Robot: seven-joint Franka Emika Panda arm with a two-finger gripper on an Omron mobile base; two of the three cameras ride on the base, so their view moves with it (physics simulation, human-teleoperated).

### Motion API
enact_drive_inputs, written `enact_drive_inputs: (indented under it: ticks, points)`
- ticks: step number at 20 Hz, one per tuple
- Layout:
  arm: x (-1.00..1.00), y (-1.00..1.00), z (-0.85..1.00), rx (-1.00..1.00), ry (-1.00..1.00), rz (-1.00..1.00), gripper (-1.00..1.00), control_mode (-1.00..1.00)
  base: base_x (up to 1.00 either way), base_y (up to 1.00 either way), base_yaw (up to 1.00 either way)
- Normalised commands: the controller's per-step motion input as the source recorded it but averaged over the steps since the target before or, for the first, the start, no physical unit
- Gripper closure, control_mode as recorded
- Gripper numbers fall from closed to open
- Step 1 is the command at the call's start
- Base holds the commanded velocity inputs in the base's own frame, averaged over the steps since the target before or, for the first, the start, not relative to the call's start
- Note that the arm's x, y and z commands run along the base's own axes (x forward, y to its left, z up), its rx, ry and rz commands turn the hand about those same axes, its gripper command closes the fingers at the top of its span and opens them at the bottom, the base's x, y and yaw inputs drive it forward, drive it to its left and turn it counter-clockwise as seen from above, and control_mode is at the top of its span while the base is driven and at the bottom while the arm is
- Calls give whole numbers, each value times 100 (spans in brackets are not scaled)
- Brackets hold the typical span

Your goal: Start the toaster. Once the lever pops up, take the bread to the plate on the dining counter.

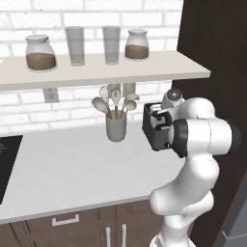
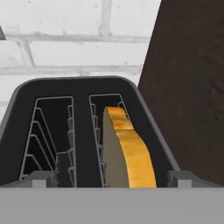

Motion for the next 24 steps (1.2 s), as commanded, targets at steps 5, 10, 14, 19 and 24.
enact_drive_inputs:
  ticks: [5, 10, 14, 19, 24]
  points:
    - [15, 0, -2, 2, 0, 0, -100, -100, 0, 0, 0]
    - [0, -13, -4, 9, 0, 0, -100, -100, 0, 0, 0]
    - [0, -13, -8, 12, 0, 0, -100, -100, 0, 0, 0]
    - [3, -7, 0, 8, -1, 0, -100, -100, 0, 0, 0]
    - [10, -1, 0, 1, -2, 0, 100, -100, 0, 0, 0]
